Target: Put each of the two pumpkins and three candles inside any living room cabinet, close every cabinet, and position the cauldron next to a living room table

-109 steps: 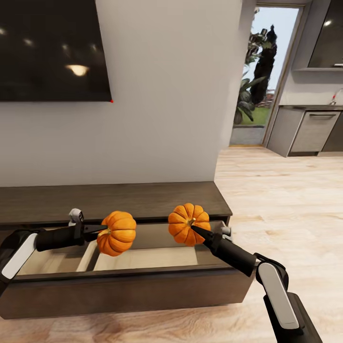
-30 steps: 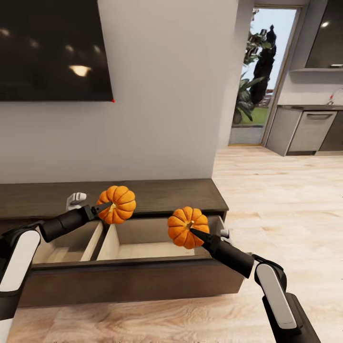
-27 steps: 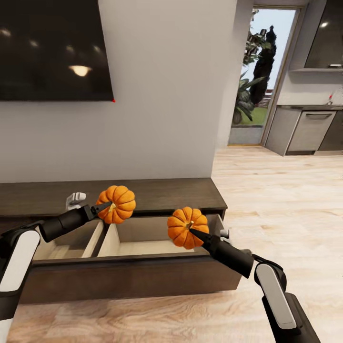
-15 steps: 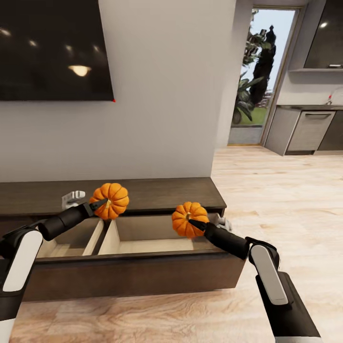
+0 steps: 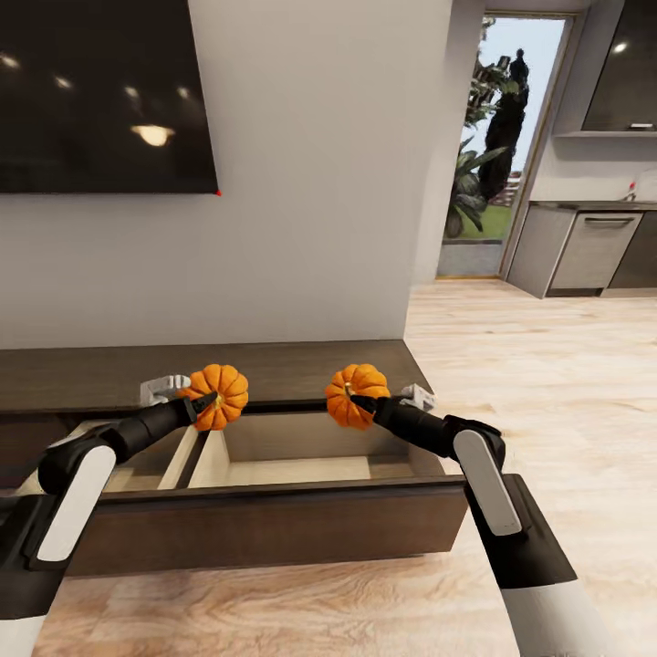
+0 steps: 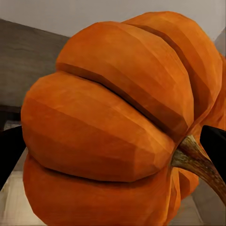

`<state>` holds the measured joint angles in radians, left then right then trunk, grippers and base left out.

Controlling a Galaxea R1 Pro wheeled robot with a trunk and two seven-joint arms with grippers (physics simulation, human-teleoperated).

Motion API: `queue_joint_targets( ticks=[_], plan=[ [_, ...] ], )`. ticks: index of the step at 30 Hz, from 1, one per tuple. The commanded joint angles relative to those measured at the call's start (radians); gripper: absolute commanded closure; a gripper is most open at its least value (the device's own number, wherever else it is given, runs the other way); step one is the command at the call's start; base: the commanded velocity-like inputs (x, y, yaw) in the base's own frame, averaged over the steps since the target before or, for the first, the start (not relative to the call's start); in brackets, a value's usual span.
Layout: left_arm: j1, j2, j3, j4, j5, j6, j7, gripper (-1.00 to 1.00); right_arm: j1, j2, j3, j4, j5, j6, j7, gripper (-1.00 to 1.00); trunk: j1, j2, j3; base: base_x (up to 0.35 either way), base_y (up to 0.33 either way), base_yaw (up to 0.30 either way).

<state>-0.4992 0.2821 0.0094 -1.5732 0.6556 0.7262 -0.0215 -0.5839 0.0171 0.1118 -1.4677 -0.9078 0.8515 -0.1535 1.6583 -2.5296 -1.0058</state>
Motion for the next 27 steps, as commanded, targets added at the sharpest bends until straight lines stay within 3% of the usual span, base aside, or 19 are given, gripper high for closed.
queue_joint_targets(
  ticks=[1,5,7,8,13,17,19,22,27],
  plan=[
    [-0.001,0.000,-0.026,-0.001,-0.017,-0.016,0.024,1.00,-0.006,0.001,0.020,0.009,-0.012,-0.011,-0.034,1.00,0.000,0.000,-0.001,0.000,0.000,0.000],
    [-0.001,-0.002,-0.085,0.000,-0.037,-0.044,0.110,1.00,-0.013,0.009,0.056,0.061,0.008,-0.049,-0.072,1.00,0.000,0.000,-0.001,0.000,0.000,0.000],
    [-0.001,-0.013,-0.117,0.000,-0.042,-0.051,0.159,1.00,-0.019,0.019,0.066,0.104,0.051,-0.109,-0.081,1.00,0.000,0.000,-0.001,0.000,0.000,0.000],
    [-0.002,-0.028,-0.131,0.000,-0.045,-0.053,0.188,1.00,-0.022,0.025,0.071,0.131,0.087,-0.149,-0.085,1.00,0.000,0.000,-0.001,0.000,0.000,0.000],
    [-0.005,-0.094,-0.157,0.000,-0.051,-0.049,0.258,1.00,-0.026,0.049,0.078,0.185,0.163,-0.215,-0.091,1.00,0.000,0.000,-0.001,0.000,0.000,0.000],
    [-0.010,-0.114,-0.167,0.001,-0.053,-0.047,0.296,1.00,-0.028,0.058,0.080,0.196,0.178,-0.227,-0.092,1.00,0.000,0.000,-0.001,0.000,0.000,0.000],
    [-0.011,-0.123,-0.190,0.002,-0.053,-0.047,0.319,1.00,-0.028,0.060,0.086,0.199,0.182,-0.230,-0.092,1.00,0.000,0.000,-0.001,0.000,0.000,0.000],
    [-0.011,-0.130,-0.253,0.004,-0.056,-0.048,0.377,1.00,-0.028,0.062,0.120,0.208,0.184,-0.232,-0.093,1.00,0.000,0.000,-0.001,0.000,0.000,0.000],
    [-0.012,-0.137,-0.295,0.010,-0.060,-0.050,0.447,1.00,-0.028,0.063,0.161,0.225,0.186,-0.243,-0.094,1.00,0.000,0.000,-0.001,0.000,0.000,0.000]
  ],
)
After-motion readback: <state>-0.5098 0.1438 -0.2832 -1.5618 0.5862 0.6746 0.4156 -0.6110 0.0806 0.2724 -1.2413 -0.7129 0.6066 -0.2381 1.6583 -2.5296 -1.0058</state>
